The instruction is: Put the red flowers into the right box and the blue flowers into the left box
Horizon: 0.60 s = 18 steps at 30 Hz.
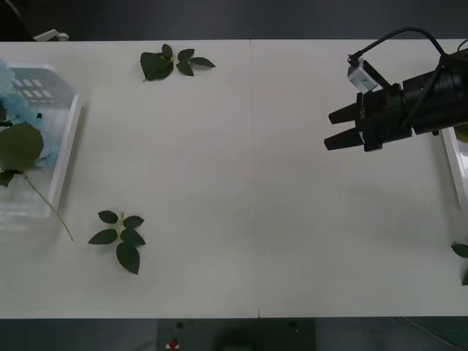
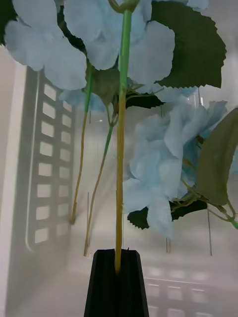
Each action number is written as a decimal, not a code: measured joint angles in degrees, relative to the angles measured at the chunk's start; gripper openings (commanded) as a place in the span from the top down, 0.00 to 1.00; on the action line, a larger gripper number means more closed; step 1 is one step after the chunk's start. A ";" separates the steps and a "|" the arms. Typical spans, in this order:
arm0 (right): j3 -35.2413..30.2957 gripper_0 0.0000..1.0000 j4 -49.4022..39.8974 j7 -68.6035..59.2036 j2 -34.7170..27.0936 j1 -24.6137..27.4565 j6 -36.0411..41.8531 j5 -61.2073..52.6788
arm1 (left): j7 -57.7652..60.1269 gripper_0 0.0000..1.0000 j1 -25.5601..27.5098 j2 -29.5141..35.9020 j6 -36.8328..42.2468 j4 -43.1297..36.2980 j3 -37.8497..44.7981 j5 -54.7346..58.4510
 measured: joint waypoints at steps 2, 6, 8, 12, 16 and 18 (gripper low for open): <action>0.00 0.25 0.01 0.00 0.00 0.00 0.55 0.00 | 0.00 0.64 0.00 0.00 0.00 0.52 -0.55 0.67; 0.00 0.25 0.01 0.00 0.00 0.00 0.58 0.00 | 0.00 0.38 0.00 0.00 0.00 1.61 -0.60 4.01; 0.00 0.25 0.01 0.00 0.00 0.00 0.58 0.00 | 0.00 0.27 0.00 0.00 0.00 2.57 -0.58 6.58; 0.00 0.25 0.02 0.00 0.00 0.00 0.58 0.00 | 0.00 0.07 -0.01 0.00 1.67 4.74 0.47 12.88; 0.00 0.20 0.02 0.00 0.00 0.00 0.58 0.00 | 0.00 0.00 -0.05 0.00 9.23 5.24 4.03 20.18; 0.00 0.04 0.02 0.00 0.00 0.00 0.58 0.00 | 0.00 0.00 -0.17 0.00 12.33 5.24 6.01 23.97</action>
